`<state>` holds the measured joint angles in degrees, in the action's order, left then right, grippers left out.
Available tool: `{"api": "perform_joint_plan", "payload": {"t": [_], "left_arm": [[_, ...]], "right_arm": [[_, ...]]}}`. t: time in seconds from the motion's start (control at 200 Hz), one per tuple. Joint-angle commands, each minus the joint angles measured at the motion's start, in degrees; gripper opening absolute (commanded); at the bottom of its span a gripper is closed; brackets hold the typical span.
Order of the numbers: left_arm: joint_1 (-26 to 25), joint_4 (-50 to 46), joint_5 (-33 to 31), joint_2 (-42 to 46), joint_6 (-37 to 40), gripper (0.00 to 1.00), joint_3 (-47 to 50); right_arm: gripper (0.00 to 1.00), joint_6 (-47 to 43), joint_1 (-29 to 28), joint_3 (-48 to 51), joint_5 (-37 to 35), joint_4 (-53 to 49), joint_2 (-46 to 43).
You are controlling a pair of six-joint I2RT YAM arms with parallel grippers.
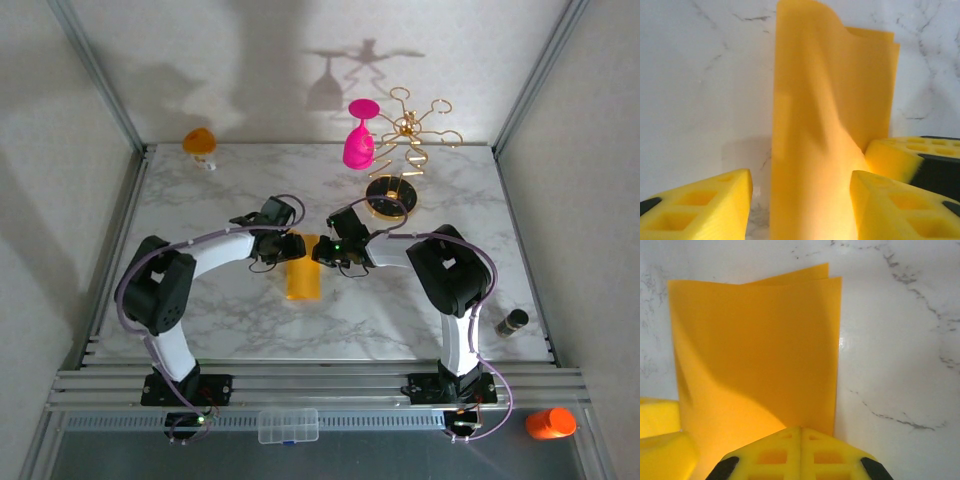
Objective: Fold a paper plane with a square sheet of paper (pick it up from the middle)
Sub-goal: Hold the square sheet of paper at the center of the table.
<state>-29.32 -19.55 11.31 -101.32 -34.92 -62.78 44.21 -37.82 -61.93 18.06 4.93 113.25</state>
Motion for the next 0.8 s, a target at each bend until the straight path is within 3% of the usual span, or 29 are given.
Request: {"api": "perform_joint_plan", "payload": {"t": [0.0,0.24,0.37,0.611,0.796], "left_arm": [[-0.91,-0.19,-1.55,2.48,-3.49,0.62,2.67],[-1.79,1.36,0.69,-0.96,-1.67,0.66,2.5],[-1.93,1.4,0.68,-2.72,-0.99,0.59,2.31],[-1.92,1.23,-3.45,-4.27,-1.37,0.44,3.78],[-2.0,1.96,-5.45,-4.42,-3.0,0.38,5.2]], "right_arm": [[0.06,2.01,-0.23,2.3,-2.75,-4.1,2.06],[0.07,2.55,-0.06,1.99,-1.23,-3.39,2.02],[0.12,2.64,0.28,2.17,-0.54,-2.72,1.0],[0.32,2.73,2.37,1.36,1.98,2.25,-3.4],[0.4,3.08,4.35,2.61,0.72,6.43,-7.5]]}}
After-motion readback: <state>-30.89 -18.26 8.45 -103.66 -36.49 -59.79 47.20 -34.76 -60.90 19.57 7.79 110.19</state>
